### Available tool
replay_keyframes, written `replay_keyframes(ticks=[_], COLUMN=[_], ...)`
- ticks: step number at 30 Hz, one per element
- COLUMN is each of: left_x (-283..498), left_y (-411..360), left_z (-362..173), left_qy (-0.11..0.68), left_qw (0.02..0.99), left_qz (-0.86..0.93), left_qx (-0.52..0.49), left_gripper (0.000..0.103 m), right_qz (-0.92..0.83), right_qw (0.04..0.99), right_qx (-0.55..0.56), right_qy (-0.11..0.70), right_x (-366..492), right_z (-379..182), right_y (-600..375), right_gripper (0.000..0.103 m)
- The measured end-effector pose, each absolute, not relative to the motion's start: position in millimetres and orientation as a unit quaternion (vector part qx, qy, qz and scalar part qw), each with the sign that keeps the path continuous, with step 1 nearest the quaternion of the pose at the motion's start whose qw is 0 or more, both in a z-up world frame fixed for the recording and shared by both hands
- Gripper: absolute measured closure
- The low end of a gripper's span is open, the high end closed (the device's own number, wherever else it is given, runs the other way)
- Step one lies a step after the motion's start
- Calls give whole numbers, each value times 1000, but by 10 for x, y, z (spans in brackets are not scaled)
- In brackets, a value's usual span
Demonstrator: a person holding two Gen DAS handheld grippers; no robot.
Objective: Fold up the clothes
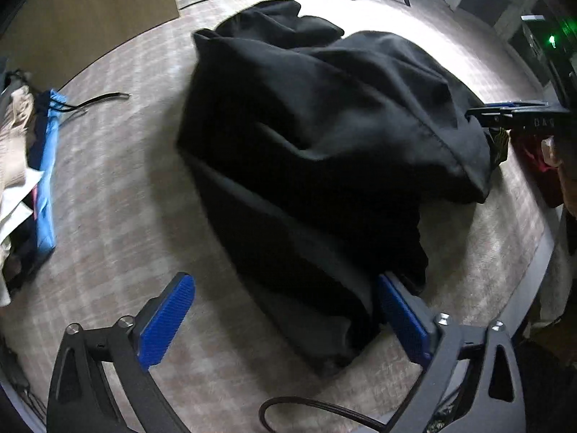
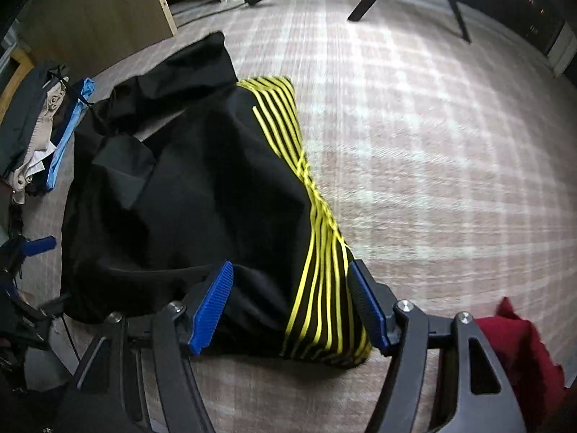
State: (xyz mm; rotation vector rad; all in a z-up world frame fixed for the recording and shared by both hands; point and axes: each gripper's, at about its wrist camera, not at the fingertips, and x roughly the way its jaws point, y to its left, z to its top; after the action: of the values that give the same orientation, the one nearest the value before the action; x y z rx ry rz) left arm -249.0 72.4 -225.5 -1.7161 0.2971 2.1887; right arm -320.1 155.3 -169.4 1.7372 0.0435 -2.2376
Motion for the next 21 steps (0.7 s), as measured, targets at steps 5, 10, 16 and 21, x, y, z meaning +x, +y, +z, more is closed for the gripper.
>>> replay_keyframes(ticks=[5, 10, 16, 21], left_x=[-2507, -2360, -2426, -3049], left_y=[563, 285, 211, 454], left_z=[-2112, -1621, -1123, -1317], left_qy=[73, 53, 122, 139], left_qw=[164, 167, 124, 105], left_qz=[775, 797, 838, 836], left_qx=[-606, -578, -517, -520], left_gripper=[100, 101, 101, 100], right_qz=[-788, -816, -831, -848], right_qw=[189, 211, 251, 153], right_qx=[586, 533, 484, 506], right_qy=[-25, -80, -115, -34], right_x=[-3131, -2865, -2802, -3466], right_z=[-1464, -772, -162, -485], right_y=[1579, 1815, 1832, 1605], right_gripper=[99, 99, 99, 99])
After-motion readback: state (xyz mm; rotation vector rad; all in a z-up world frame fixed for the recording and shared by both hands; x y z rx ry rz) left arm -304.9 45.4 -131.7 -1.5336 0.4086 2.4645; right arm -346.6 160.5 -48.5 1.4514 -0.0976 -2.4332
